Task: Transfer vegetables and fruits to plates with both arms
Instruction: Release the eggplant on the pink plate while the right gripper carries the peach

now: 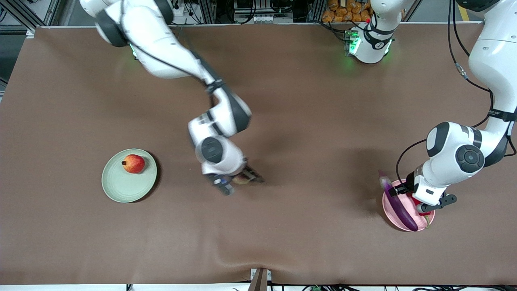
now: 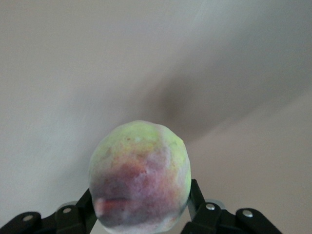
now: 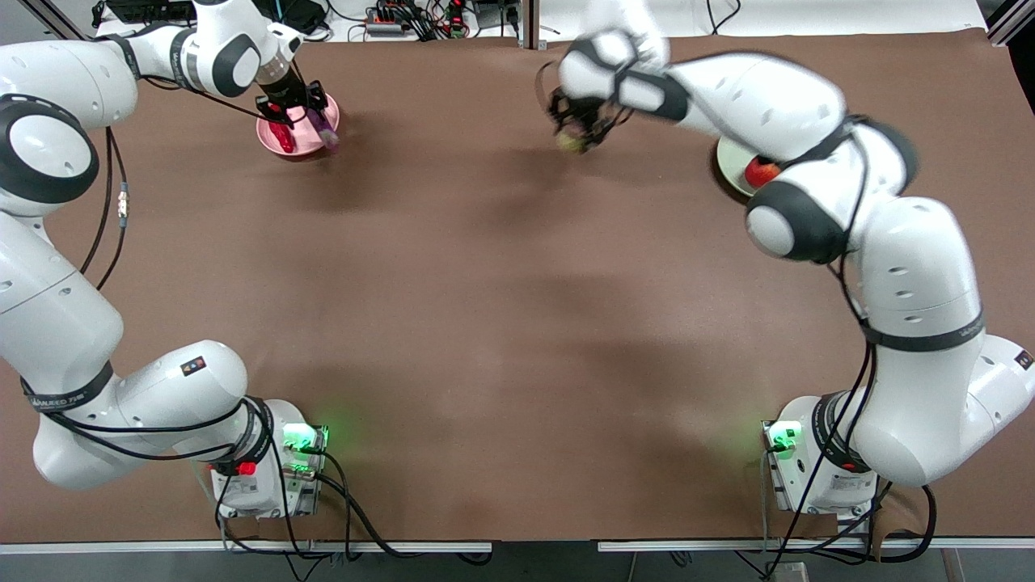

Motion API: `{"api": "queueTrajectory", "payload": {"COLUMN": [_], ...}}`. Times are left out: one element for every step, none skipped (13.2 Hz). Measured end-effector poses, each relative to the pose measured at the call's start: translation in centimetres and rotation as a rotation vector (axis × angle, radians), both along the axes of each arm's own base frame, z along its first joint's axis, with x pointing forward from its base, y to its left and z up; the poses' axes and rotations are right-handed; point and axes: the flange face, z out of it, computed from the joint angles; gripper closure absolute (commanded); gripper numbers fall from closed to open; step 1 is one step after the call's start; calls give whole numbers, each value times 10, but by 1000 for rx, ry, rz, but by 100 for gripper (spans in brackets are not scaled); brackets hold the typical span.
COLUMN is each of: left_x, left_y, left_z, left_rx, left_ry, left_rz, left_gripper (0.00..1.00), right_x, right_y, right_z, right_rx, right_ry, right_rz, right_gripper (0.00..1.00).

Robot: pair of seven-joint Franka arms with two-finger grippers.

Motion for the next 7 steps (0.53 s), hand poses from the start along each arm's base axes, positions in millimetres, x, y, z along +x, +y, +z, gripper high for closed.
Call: {"api": "queueTrajectory", "payload": {"left_x": [3, 4, 5, 4, 2, -3, -9], "left_y": [5, 8, 6, 5, 5, 4, 1], "left_z": [12, 32, 60, 92, 124, 154, 178], "left_rx": [16, 41, 72, 108, 144, 172, 185], "left_ry": [-16, -23, -31, -52, -81, -103, -111], "left_rz": [-52, -103, -140, -159, -170, -169, -161], "left_gripper": [0, 0, 0, 0, 0, 0, 0], "right_x": [19, 33, 45, 53, 60, 63, 64], "right_y": [-49, -94, -135, -172, -208, -243, -272], "right_z": [11, 18, 21, 21, 19, 15, 9], "right_rx": [3, 14, 26, 39, 44, 39, 37], "right_ry": [25, 41, 51, 55, 64, 74, 83], "right_rz": [42, 88, 128, 161, 189, 219, 245], "right_gripper": [100, 100, 100, 100, 100, 100, 100]}}
